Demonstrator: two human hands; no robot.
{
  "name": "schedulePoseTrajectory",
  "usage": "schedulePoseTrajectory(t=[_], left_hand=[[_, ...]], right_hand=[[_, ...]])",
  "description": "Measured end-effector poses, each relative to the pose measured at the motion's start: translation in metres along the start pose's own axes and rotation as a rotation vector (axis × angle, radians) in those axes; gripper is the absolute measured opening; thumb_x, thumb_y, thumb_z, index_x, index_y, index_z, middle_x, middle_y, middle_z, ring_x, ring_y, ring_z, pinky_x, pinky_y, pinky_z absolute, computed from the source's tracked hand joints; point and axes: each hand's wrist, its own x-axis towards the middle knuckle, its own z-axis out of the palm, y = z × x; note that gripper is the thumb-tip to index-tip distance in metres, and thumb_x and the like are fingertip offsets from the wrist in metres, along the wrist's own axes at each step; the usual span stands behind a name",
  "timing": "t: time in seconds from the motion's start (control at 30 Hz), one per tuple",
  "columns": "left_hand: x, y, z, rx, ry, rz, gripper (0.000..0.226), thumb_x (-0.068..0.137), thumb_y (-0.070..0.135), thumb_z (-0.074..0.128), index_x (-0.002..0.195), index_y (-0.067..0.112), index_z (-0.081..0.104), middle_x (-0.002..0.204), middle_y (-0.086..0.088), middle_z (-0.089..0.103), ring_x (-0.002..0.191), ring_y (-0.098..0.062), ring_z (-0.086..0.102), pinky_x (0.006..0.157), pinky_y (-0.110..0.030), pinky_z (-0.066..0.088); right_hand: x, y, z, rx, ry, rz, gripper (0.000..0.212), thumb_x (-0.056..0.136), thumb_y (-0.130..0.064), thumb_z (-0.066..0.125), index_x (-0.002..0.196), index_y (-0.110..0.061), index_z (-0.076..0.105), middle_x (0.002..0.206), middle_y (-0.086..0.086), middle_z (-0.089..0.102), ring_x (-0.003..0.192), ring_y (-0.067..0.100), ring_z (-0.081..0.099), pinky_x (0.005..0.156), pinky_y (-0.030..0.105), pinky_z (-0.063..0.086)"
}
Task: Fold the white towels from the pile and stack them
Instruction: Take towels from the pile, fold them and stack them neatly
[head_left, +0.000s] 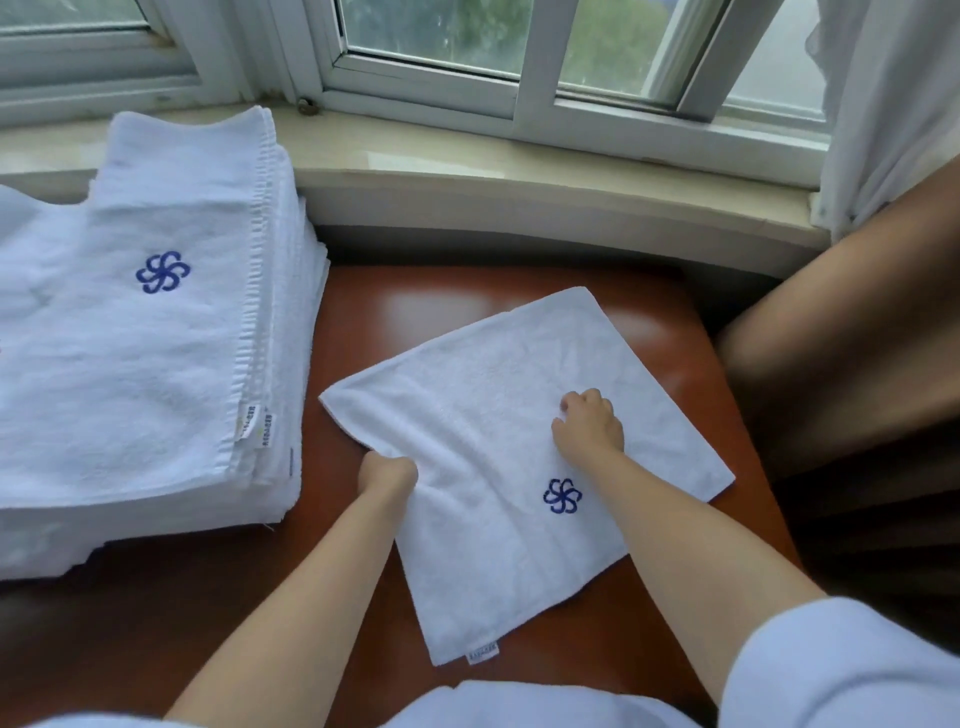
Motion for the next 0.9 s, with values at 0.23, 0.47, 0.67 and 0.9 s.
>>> schedulePoseTrajectory(t=[0.23,0.47,0.67,0.9], left_hand=[[0.015,0.013,-0.014,0.186,0.371,0.116,0.041,0.09,0.015,0.051,0.13,0.006,0.05,0.129,-0.016,0.055,0.115,-0.039,0.054,0.098,-0.049,0.046],[0.023,0.02,-0.017,0.315,0.384,-0.006,0.044,0.093,0.017,0.049,0.131,-0.007,0.048,0.133,-0.027,0.049,0.122,-0.043,0.047,0.097,-0.047,0.046],[0.021,0.039,-0.023,0.207,0.252,-0.006,0.033,0.086,0.01,0.054,0.116,-0.005,0.056,0.1,-0.02,0.061,0.079,-0.036,0.065,0.071,-0.036,0.055],[-0.001,0.095,-0.035,-0.273,0.065,-0.019,0.025,0.099,0.005,0.038,0.123,0.004,0.045,0.093,-0.02,0.061,0.07,-0.031,0.072,0.041,-0.029,0.052]], right_hand=[[0.039,0.046,-0.028,0.265,0.029,0.154,0.038,0.094,-0.014,0.046,0.131,-0.007,0.046,0.14,0.012,0.029,0.113,0.034,0.051,0.09,0.035,0.044],[0.075,0.069,-0.045,0.554,-0.061,0.375,0.039,0.086,-0.013,0.057,0.122,-0.001,0.053,0.124,0.017,0.056,0.106,0.036,0.06,0.08,0.033,0.049],[0.082,0.053,-0.054,0.801,-0.158,0.473,0.03,0.085,0.0,0.058,0.116,0.004,0.059,0.101,0.013,0.065,0.049,0.018,0.059,0.031,0.013,0.036],[0.076,0.032,-0.089,1.086,0.039,0.492,0.021,0.086,-0.014,0.059,0.105,-0.005,0.054,0.074,0.0,0.058,0.038,0.014,0.059,0.049,0.019,0.05]])
